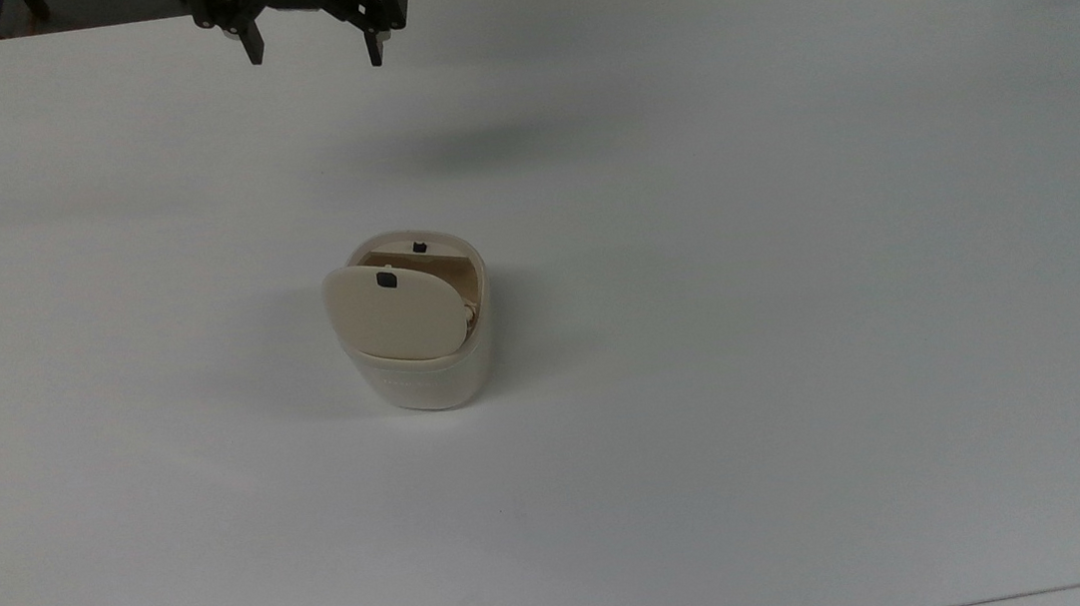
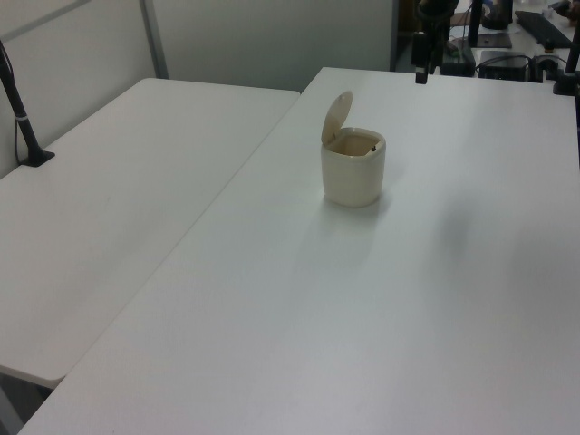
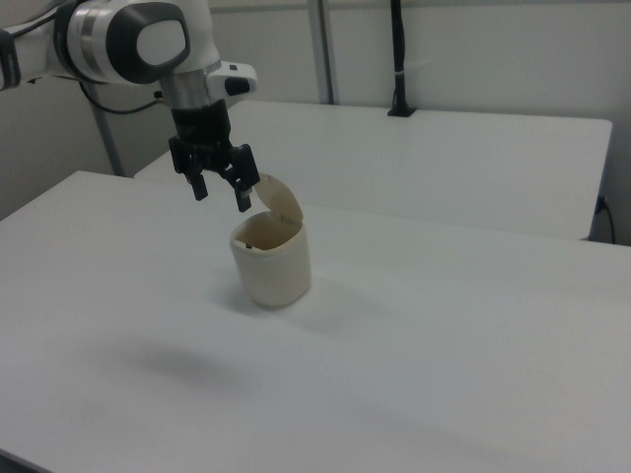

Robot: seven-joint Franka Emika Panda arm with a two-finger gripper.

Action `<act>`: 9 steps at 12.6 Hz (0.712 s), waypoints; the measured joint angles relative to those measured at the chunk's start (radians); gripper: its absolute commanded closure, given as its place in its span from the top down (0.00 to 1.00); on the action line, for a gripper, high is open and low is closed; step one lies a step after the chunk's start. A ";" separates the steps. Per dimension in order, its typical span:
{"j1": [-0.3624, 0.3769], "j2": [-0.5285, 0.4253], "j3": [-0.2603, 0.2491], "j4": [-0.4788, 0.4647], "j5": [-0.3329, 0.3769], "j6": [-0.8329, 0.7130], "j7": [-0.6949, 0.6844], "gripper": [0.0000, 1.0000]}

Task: Close the trash bin

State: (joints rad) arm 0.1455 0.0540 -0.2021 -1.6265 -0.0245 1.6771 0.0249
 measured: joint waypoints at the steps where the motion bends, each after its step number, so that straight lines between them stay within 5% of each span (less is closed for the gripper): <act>1: 0.000 0.000 0.000 0.000 0.000 0.000 0.000 1.00; 5: -0.002 0.000 -0.012 0.002 0.000 0.000 -0.017 0.99; 9: -0.002 0.000 -0.012 0.002 0.000 0.000 -0.023 0.14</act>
State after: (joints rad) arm 0.1438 0.0540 -0.2140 -1.6247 -0.0246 1.6771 0.0017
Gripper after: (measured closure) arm 0.216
